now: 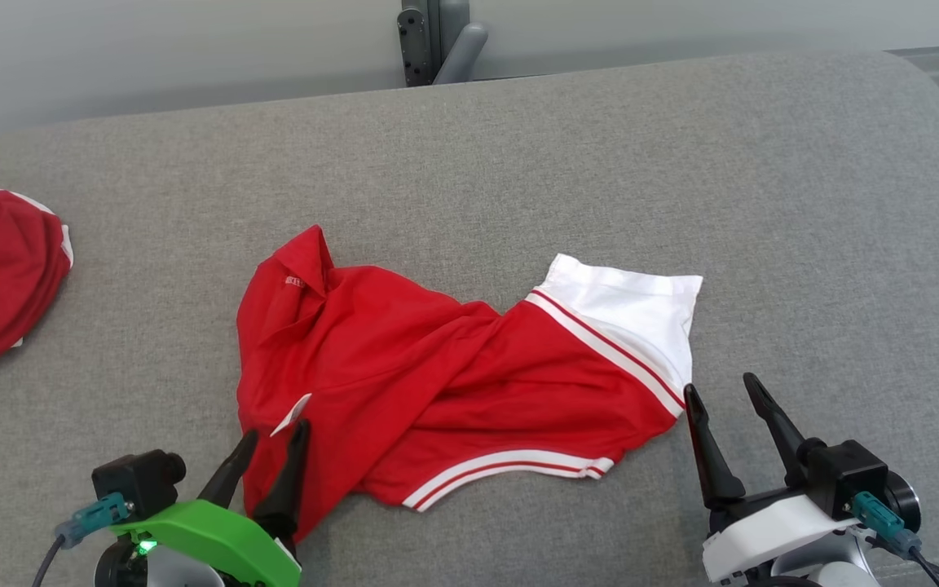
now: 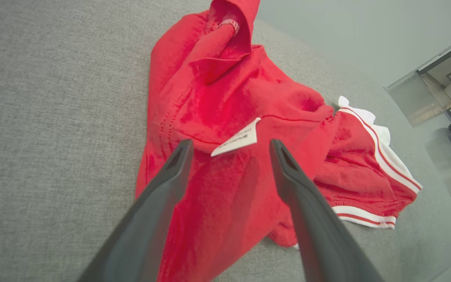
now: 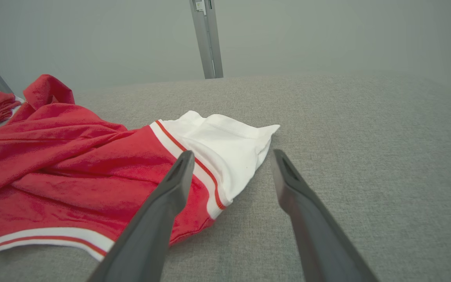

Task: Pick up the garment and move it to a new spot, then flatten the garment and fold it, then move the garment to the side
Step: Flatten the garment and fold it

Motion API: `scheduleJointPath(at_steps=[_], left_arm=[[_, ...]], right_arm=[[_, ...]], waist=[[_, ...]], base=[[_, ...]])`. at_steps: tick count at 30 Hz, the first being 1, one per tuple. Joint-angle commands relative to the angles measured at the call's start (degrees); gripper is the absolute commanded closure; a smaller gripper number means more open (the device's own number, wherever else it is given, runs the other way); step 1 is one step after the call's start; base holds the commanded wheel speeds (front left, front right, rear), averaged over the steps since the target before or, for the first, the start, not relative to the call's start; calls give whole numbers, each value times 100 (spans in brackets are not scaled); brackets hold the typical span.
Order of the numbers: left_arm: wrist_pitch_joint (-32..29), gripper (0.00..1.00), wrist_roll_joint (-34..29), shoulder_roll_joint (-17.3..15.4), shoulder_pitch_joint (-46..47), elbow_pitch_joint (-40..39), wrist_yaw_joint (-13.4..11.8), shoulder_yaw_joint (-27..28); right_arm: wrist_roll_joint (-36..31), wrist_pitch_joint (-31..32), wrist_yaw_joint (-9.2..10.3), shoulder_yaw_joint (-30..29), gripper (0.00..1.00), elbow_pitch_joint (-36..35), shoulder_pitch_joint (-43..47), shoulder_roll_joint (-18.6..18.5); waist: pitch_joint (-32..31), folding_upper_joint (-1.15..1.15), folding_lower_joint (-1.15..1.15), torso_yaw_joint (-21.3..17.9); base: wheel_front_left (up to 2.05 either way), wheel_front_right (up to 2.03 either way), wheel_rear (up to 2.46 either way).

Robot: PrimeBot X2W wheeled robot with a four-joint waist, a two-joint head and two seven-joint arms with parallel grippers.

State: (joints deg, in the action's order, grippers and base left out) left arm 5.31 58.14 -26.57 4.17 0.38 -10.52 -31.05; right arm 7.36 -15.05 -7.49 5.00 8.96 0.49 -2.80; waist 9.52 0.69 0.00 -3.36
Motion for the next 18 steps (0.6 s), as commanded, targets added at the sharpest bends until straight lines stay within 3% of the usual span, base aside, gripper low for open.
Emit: scheduleJointPath(at_steps=[1,10,11,13,14,18], left_arm=[[-56,0,13,9,134,139,67,-37],[-118,2,128,229,408,769,316,-138],[-103,28,134,257,452,843,338,-130],[-35,90,114,326,516,974,377,-135],[-5,100,84,344,557,1047,386,-132],[144,100,-213,297,703,1100,374,-235]], right_arm=[[-37,-20,0,9,0,26,-57,-17],[-107,-20,0,35,0,51,33,-18],[-108,-20,0,30,0,46,41,-17],[-113,-20,0,32,0,48,63,-16],[-107,-20,0,39,0,55,68,-17],[-79,-20,1,49,0,65,58,-17]], waist=[[-53,-69,0,20],[-164,-69,0,-51],[-165,-69,0,-58],[-178,-69,0,-70],[-186,-69,0,-80],[-206,-69,0,-125]], base=[[0,0,0],[0,0,0],[0,0,0],[0,0,0],[0,0,0],[0,0,0]])
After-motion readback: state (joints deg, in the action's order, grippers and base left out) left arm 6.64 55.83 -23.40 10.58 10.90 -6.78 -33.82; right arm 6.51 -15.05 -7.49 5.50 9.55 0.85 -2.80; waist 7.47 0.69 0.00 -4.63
